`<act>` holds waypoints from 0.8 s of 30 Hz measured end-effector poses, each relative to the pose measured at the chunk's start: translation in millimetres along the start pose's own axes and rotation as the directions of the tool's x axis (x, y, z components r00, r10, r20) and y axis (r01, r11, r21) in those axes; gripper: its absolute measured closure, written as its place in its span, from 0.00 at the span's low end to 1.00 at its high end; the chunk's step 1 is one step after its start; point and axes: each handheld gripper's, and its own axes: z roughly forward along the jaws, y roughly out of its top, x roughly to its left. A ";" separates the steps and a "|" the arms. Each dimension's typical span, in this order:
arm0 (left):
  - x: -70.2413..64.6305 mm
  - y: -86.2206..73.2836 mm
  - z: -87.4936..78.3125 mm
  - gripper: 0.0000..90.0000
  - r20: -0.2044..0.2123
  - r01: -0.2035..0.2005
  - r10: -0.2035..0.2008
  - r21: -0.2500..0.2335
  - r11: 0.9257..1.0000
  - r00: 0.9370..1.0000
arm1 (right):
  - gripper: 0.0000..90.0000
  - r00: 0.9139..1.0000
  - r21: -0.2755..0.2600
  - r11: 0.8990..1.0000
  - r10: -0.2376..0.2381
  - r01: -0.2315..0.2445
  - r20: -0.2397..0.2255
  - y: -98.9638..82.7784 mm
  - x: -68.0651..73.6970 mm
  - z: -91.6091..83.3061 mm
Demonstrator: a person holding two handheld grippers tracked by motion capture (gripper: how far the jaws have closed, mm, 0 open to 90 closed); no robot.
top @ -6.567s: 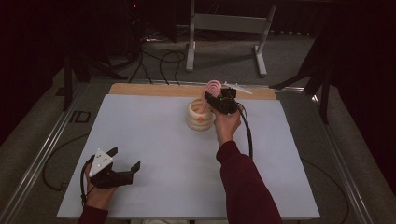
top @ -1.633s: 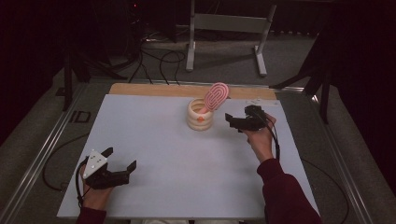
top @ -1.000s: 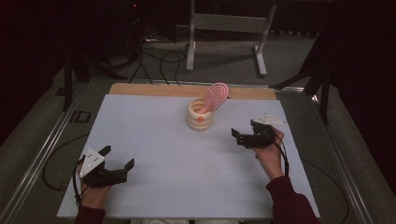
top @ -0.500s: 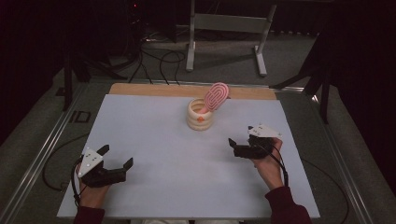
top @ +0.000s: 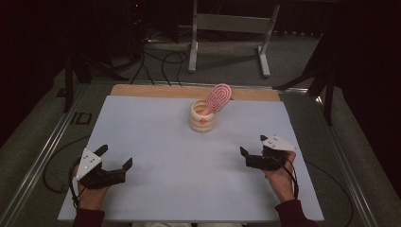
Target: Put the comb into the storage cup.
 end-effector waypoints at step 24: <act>-0.4 0.1 -1.9 0.00 0.005 -0.022 0.022 -0.018 1.000 1.000 | 0.10 1.000 -0.079 0.997 0.024 -0.025 -0.014 -31.8 7.4 -30.5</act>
